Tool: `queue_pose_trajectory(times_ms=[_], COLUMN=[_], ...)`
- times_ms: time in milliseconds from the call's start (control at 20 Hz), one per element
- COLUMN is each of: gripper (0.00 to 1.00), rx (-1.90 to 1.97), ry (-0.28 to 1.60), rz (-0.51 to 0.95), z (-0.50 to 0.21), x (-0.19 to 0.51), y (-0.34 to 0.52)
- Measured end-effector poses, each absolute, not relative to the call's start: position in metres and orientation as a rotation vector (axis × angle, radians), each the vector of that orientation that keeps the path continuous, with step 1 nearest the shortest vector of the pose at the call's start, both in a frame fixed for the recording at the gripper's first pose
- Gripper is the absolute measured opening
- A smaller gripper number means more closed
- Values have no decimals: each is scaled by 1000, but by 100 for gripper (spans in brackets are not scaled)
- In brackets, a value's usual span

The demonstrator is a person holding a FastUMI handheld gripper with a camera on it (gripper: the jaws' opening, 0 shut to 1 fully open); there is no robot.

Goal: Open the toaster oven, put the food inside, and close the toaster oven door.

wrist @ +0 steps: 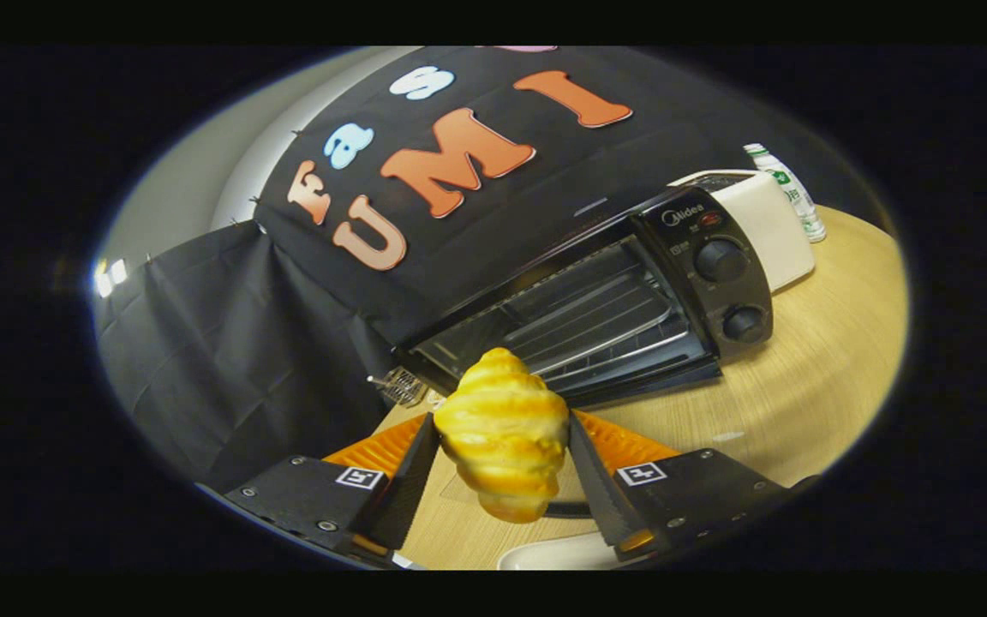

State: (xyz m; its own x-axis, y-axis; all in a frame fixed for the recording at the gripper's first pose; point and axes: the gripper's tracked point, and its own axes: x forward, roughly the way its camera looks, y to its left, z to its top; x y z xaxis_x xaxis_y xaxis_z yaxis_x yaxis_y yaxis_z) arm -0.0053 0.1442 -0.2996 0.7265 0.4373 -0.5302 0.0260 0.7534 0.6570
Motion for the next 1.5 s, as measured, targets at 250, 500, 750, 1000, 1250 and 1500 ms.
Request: queue_pose_trajectory(times_ms=[250,500,750,1000,1250,1500], gripper=[83,83,83,83,84,84], rx=[666,570,509,451,408,317], ry=[748,757,779,796,817,835], rz=[177,107,53,34,24,44], z=[-313,-325,-337,-353,-366,-374], x=[41,73,100,120,126,116], y=[140,136,129,131,138,141])
